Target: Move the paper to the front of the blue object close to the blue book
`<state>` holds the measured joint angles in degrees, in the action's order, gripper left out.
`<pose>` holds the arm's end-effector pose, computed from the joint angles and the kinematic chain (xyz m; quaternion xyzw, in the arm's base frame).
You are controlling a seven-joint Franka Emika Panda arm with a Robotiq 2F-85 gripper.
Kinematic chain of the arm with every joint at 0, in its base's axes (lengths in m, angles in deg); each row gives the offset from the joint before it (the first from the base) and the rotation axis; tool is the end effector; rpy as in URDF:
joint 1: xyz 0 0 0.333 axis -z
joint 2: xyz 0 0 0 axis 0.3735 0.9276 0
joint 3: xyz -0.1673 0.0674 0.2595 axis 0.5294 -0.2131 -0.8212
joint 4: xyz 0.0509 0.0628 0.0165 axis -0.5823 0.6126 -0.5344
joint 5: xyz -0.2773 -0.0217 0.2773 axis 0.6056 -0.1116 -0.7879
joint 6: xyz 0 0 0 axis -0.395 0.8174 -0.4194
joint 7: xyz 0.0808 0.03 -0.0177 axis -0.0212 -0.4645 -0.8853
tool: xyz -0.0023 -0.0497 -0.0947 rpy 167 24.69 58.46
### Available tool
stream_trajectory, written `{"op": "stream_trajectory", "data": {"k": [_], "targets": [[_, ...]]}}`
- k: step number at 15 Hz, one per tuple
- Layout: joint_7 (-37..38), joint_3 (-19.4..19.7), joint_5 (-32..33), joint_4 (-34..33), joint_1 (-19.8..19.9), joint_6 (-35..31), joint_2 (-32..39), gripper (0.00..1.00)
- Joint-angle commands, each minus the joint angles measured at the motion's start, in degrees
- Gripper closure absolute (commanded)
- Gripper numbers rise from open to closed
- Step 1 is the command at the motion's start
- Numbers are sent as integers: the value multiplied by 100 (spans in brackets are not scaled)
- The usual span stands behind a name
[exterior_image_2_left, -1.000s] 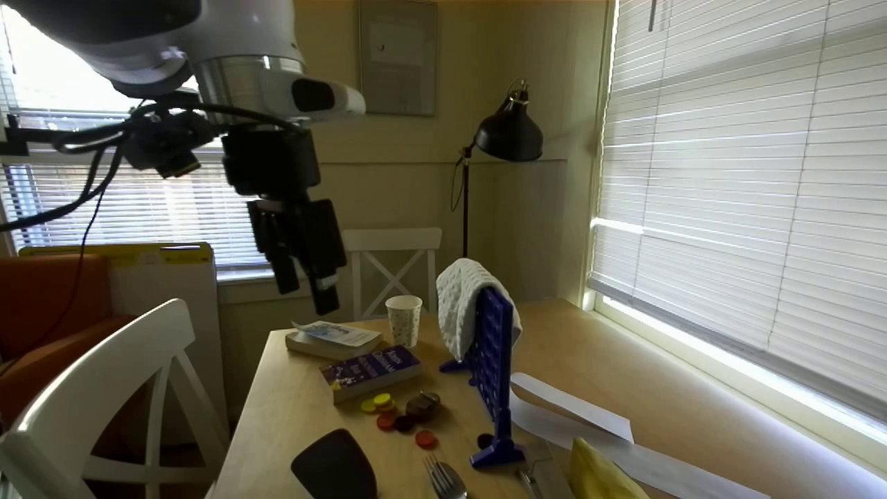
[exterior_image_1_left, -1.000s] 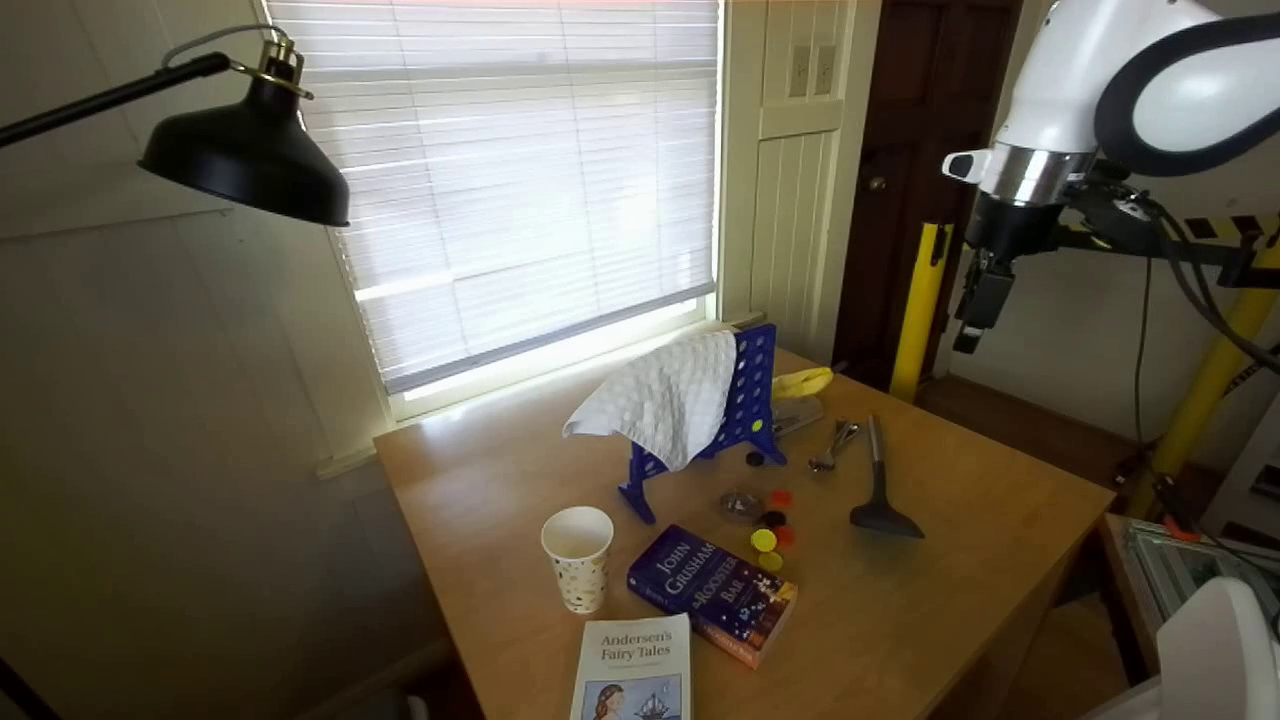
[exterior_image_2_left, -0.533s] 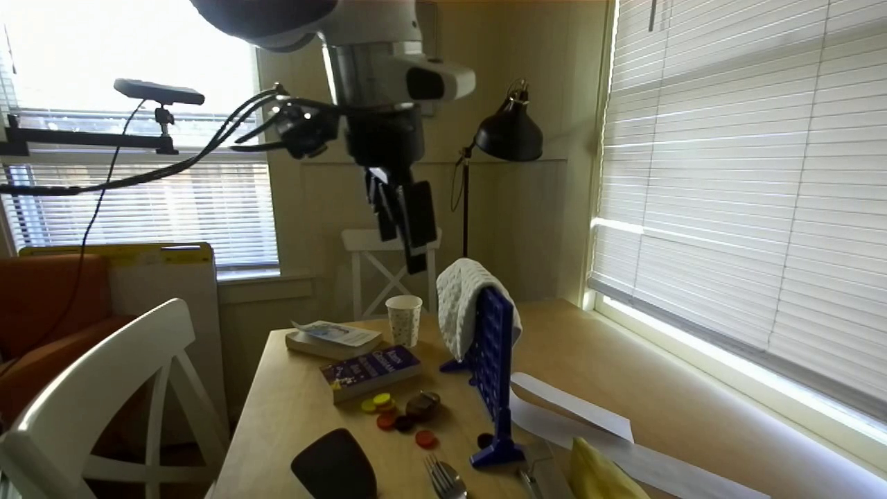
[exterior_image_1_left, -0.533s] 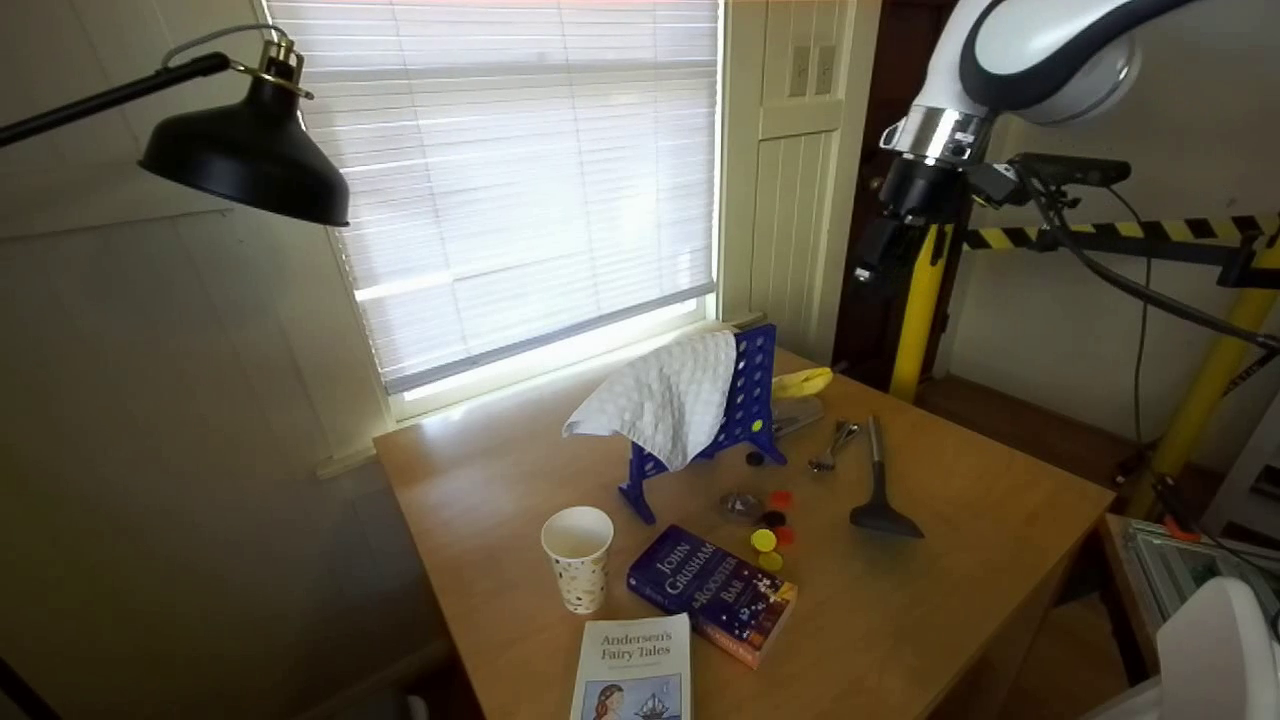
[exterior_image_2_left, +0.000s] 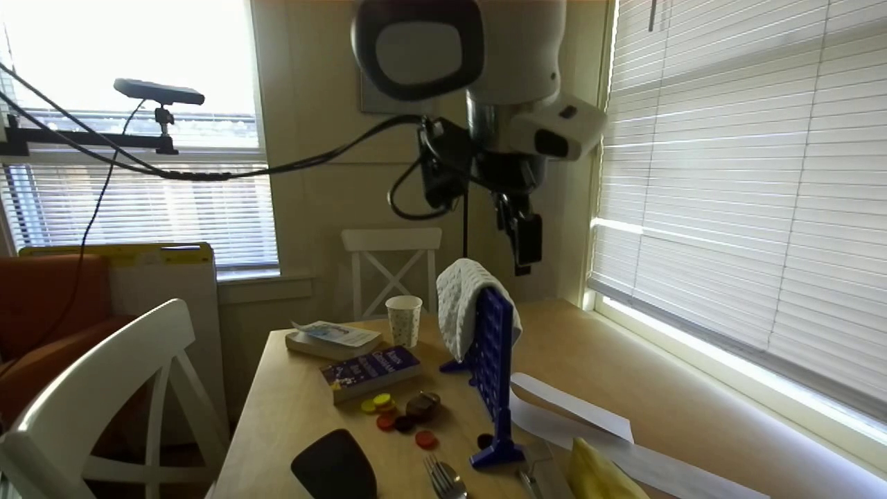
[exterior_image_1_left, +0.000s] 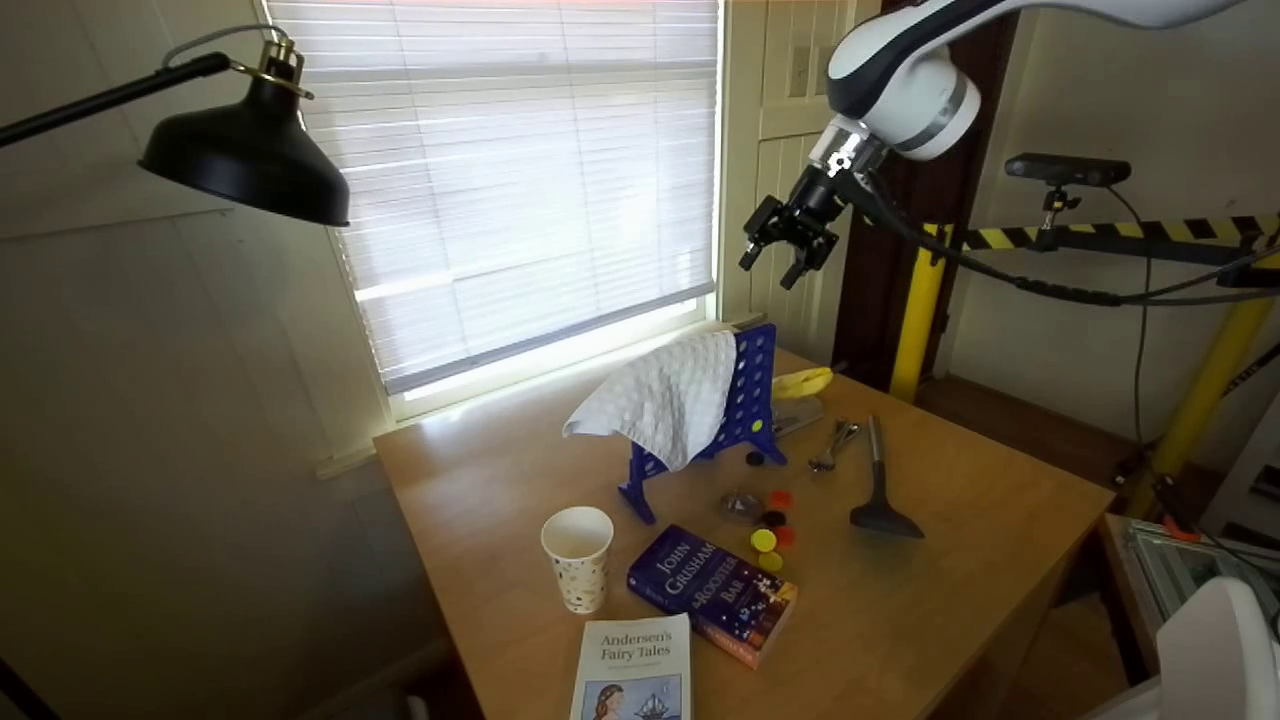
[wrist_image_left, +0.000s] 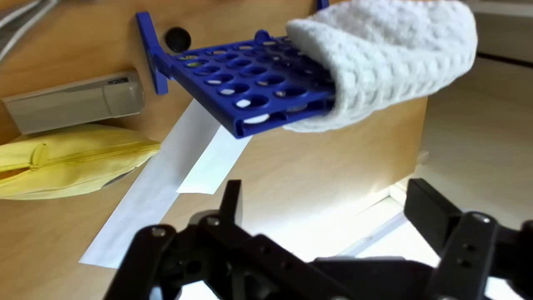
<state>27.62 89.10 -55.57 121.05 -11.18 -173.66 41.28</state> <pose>0.5274 -0.2868 0.4366 -0.8992 0.3457 -0.1791 0.1995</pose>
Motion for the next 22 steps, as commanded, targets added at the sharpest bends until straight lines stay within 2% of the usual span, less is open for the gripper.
{"op": "stream_trajectory", "data": {"k": [1,3,4,7,10,16,22], "targets": [[51,-367,-1273,-957,522,-384,1338,0],[106,-582,-1854,-1276,758,-804,1897,0],[49,-533,-1281,-737,659,-614,1274,0],[53,-651,-1589,-1077,811,-835,1837,0],[87,-657,-1616,-1192,813,-836,1871,0],[-36,-905,-1854,-1677,1227,-383,2540,0],[166,-1130,-1869,-2539,1575,254,3453,0]]}}
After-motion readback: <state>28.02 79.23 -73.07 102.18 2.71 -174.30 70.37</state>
